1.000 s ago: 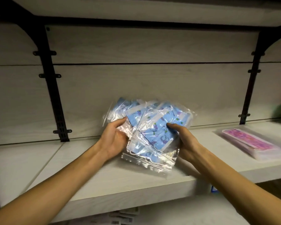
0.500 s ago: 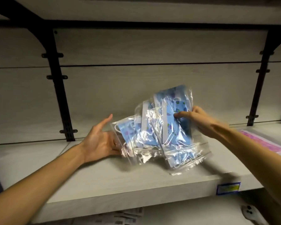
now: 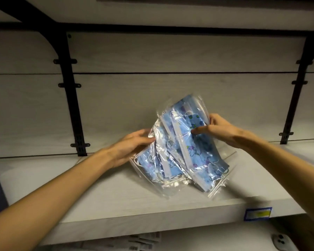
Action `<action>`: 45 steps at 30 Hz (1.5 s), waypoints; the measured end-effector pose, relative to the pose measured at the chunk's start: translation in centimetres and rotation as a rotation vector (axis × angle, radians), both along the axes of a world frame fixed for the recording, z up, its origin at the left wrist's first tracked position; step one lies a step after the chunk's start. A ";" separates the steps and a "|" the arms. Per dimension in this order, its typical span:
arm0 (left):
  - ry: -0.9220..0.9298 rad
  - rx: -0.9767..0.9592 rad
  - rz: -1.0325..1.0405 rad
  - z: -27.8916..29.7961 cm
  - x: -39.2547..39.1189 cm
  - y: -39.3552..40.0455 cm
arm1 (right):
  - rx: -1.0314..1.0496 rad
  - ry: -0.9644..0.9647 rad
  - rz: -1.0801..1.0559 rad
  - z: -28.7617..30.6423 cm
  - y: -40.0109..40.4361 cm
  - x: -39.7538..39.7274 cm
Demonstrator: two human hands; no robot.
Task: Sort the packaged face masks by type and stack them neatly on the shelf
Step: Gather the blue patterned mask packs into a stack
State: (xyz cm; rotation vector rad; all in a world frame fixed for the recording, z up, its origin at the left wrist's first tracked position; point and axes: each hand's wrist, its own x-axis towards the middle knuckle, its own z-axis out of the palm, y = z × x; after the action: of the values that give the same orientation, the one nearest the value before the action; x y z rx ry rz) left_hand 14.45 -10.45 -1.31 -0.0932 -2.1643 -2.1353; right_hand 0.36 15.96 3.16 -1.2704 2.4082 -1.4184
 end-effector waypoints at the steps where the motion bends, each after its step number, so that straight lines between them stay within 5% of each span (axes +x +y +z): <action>1: 0.010 -0.052 0.058 0.0 0.0 0.2 | -0.009 -0.010 0.004 -0.2 -0.2 0.0; 7: 0.042 -0.223 0.256 -0.6 -0.1 0.3 | -0.107 -0.129 -0.072 -1.9 -0.9 -0.7; 19: -0.125 -0.259 0.188 -1.2 -1.5 1.7 | -0.395 -0.413 -0.136 -6.2 -4.1 0.8; 28: 0.238 -0.047 0.324 -0.5 -2.6 2.5 | -0.454 -0.276 -0.184 -5.3 -3.2 0.4; 35: 0.195 -0.104 0.285 -1.4 -3.1 3.4 | -0.338 -0.084 -0.124 -7.0 -3.0 1.1; 45: 0.328 0.082 0.430 -0.1 -3.2 4.1 | -0.523 0.029 -0.168 -5.4 -3.6 1.7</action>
State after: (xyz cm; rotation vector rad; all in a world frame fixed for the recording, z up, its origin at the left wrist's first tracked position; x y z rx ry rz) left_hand 11.29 -6.36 -1.36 0.0254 -1.7257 -1.8147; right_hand 2.08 12.37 -2.24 -1.1894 2.2861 -2.1969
